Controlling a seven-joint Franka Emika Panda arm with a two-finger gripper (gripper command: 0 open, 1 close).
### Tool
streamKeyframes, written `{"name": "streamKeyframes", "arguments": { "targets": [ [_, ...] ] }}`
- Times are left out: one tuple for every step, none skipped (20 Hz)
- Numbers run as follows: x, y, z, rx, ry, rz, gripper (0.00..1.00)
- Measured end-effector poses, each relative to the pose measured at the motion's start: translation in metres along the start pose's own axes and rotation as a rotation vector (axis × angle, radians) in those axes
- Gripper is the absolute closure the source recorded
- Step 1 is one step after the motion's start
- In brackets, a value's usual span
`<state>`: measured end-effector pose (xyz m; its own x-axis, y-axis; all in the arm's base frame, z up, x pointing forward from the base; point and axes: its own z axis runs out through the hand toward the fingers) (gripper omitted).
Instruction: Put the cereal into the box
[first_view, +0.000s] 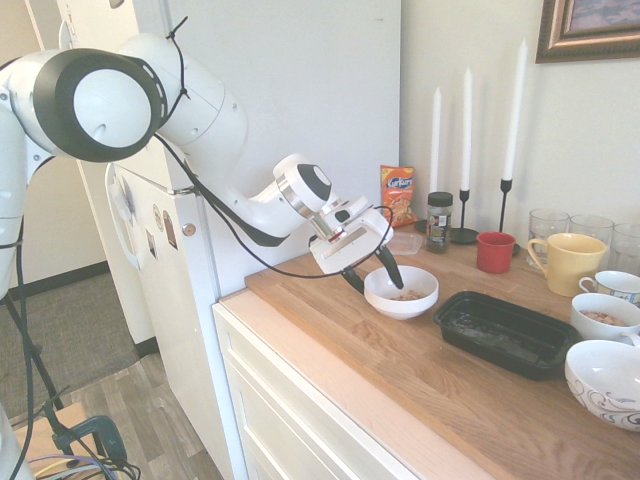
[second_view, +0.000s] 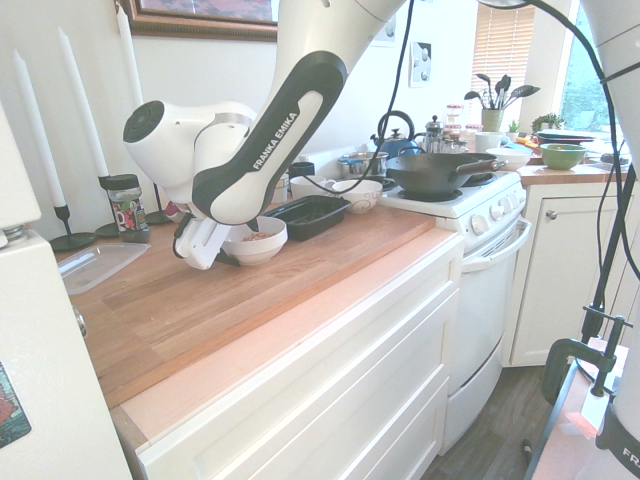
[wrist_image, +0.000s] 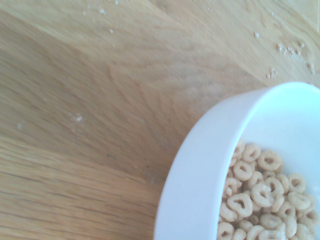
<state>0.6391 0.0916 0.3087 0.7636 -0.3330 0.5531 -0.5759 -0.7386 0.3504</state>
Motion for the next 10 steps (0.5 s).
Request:
{"name": "streamKeyframes", "arguments": {
  "targets": [
    [0.0001, 0.0002, 0.0023, -0.003, -0.002, 0.001, 1.0],
    [0.0005, 0.0005, 0.0047, -0.006, -0.003, 0.002, 1.0],
    [0.0014, 0.0009, 0.0073, -0.008, -0.004, 0.004, 1.0],
    [0.0021, 0.0014, 0.0092, -0.008, -0.005, 0.005, 1.0],
    [0.0022, 0.0018, 0.0105, -0.01, -0.007, 0.006, 1.0],
    [0.002, 0.0018, 0.0115, -0.009, -0.008, 0.006, 1.0],
    [0.0018, 0.0016, 0.0121, -0.007, -0.008, 0.006, 1.0],
    [0.0013, 0.0009, 0.012, -0.005, -0.008, 0.005, 1.0],
    [0.0003, -0.0004, 0.011, -0.004, -0.008, 0.004, 1.0],
    [-0.0006, -0.0017, 0.0098, -0.002, -0.008, 0.002, 1.0]
  ]
}}
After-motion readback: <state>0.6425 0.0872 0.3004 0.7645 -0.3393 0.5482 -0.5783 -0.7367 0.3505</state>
